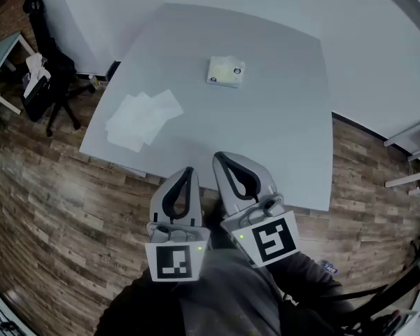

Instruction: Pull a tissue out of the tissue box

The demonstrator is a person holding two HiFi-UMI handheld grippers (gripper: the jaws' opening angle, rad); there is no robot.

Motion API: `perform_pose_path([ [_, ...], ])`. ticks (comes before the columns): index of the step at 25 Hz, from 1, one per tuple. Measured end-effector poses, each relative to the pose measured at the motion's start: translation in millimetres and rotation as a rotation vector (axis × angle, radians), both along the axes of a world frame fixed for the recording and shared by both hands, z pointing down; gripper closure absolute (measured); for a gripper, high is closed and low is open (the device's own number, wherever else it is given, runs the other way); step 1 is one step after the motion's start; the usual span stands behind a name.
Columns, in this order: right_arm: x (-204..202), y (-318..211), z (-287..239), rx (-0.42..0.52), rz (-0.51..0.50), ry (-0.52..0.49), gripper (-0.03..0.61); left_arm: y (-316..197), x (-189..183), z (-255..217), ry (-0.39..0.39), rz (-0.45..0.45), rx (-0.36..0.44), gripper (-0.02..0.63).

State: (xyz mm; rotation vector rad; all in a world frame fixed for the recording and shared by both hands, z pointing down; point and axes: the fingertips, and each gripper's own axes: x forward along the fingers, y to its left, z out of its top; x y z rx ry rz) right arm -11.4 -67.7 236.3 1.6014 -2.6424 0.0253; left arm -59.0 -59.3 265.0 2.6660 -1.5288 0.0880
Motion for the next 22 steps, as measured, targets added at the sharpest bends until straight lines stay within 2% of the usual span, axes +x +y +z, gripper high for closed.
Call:
perform_pose_path([
  [5,32,-46,17,-0.038,0.034,-0.047,0.577,-51,34,12,-0.019,0.041,-0.034,0.612],
  [9,67,-90,38,-0.093,0.046,-0.071,0.577,-102,81,26,-0.057,0.095,-0.062,0.612],
  [13,99,-126,45,-0.110,0.065,-0.102,0.577,-141,120,22,-0.064,0.128,-0.060,0.612],
  [22,139,-209,31,-0.094,0.092,-0.124,0.577,-227,147,12,-0.077,0.116,-0.059,0.612],
])
